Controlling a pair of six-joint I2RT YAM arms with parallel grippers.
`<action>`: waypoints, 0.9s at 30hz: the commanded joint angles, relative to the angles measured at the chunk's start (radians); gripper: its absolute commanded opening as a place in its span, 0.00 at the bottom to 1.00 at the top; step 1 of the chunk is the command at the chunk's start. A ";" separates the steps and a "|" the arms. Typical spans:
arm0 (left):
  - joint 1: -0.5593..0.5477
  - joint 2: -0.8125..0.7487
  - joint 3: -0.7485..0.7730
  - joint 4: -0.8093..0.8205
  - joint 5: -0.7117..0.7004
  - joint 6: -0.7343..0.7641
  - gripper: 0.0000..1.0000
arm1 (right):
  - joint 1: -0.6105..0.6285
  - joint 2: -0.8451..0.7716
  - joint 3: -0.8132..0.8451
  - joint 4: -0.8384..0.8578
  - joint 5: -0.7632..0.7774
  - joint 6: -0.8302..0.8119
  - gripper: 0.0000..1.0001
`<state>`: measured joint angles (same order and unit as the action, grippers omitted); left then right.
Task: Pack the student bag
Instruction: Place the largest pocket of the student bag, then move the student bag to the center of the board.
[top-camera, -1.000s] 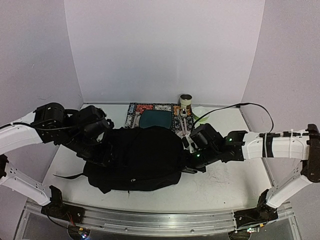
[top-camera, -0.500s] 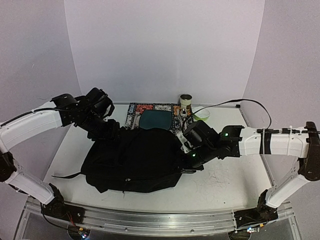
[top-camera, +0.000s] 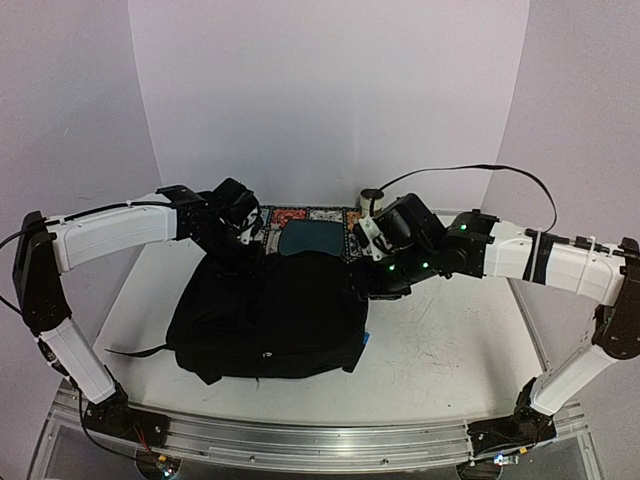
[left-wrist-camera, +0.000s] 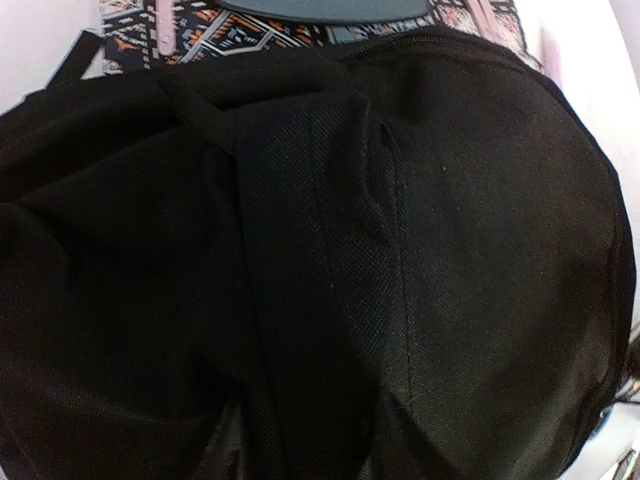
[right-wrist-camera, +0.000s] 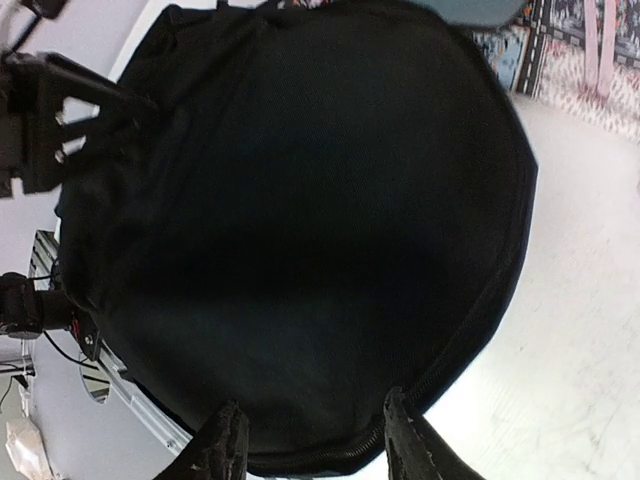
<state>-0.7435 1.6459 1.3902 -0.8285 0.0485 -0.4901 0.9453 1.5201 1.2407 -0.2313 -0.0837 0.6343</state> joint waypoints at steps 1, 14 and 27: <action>-0.006 -0.009 -0.027 0.063 0.192 0.009 0.35 | 0.002 0.024 0.070 -0.013 0.023 -0.057 0.49; -0.048 -0.180 -0.238 0.231 0.417 -0.165 0.33 | -0.014 0.183 0.232 0.012 0.063 -0.126 0.56; 0.077 -0.206 -0.152 0.208 0.266 -0.091 0.50 | -0.053 0.368 0.427 0.049 0.005 -0.175 0.60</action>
<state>-0.7095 1.4030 1.1658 -0.6277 0.3743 -0.6346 0.9031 1.8347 1.5856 -0.1824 -0.0534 0.4914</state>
